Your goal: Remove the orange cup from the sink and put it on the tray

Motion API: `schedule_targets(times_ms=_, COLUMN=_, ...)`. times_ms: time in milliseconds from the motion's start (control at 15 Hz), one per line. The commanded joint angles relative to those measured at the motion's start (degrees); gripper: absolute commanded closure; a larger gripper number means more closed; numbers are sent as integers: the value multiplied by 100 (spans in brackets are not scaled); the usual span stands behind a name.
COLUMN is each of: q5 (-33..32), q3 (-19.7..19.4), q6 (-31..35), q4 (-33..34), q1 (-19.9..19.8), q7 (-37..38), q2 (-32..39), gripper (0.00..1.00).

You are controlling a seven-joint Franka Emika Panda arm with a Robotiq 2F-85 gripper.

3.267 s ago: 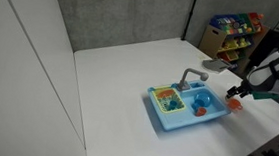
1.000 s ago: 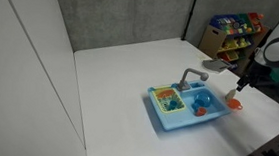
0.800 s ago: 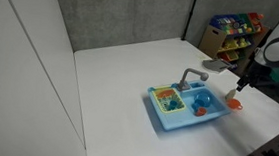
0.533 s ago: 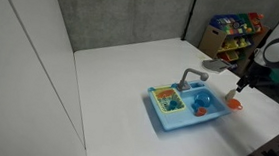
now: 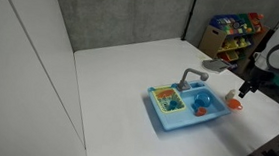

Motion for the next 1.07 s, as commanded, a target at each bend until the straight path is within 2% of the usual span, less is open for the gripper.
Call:
schedule_targets(times_ms=0, q5=-337, q3=-136, q6=-257, q4=-431, q1=169, q7=31, q2=-637, gripper=0)
schedule_targets(times_ms=333, q5=-522, q3=-91, q6=-737, q4=-755, q1=286, q7=84, q2=-1329, gripper=0)
schedule_targets(times_ms=1000, q5=-43, q3=8, q6=-2167, q4=-871, q1=587, q7=-1, q2=-2750, gripper=0)
